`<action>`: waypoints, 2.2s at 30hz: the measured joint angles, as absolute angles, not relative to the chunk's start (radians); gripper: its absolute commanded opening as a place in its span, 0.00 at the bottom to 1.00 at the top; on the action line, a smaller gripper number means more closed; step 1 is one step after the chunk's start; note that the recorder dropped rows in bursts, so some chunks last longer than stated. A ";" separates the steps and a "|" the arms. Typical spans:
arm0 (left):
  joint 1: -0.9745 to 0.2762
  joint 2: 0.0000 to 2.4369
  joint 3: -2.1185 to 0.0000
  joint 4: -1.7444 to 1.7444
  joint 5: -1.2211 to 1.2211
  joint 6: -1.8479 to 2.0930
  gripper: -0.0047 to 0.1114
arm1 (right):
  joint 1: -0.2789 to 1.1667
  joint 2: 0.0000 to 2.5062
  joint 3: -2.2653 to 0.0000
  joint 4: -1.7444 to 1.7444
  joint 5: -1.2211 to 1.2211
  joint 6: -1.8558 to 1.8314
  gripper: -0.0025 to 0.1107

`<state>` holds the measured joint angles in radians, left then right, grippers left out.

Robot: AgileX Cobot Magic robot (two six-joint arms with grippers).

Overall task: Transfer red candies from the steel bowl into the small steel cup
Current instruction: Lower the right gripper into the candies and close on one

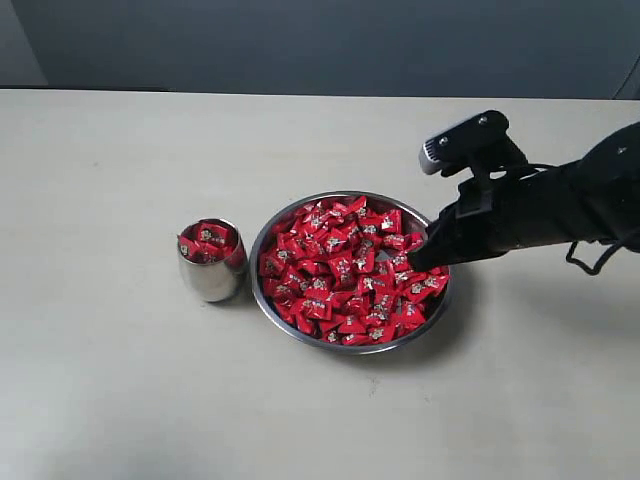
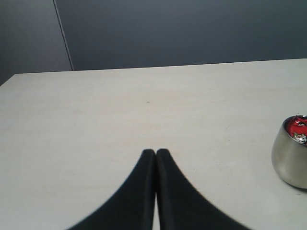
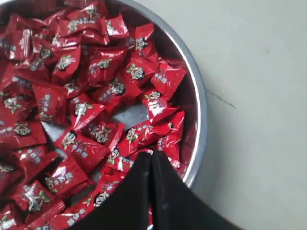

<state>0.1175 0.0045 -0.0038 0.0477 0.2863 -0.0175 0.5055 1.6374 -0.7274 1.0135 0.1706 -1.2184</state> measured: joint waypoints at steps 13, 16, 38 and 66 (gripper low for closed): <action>0.118 0.004 -0.004 0.048 0.286 -0.017 0.04 | 0.507 1.779 -0.854 1.082 0.326 -1.360 0.02; 0.118 0.004 -0.004 0.048 0.286 -0.017 0.04 | 0.522 1.799 -0.869 1.158 0.357 -1.501 0.02; 0.118 0.004 -0.004 0.048 0.286 -0.017 0.04 | 0.552 1.857 -0.900 1.370 0.469 -1.823 0.33; 0.118 0.004 -0.004 0.048 0.286 -0.017 0.04 | 0.552 1.991 -0.969 1.504 0.450 -1.807 0.34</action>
<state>0.1175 0.0045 -0.0038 0.0477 0.2863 -0.0175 0.5519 1.9910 -0.9686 1.5038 0.4502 -1.8068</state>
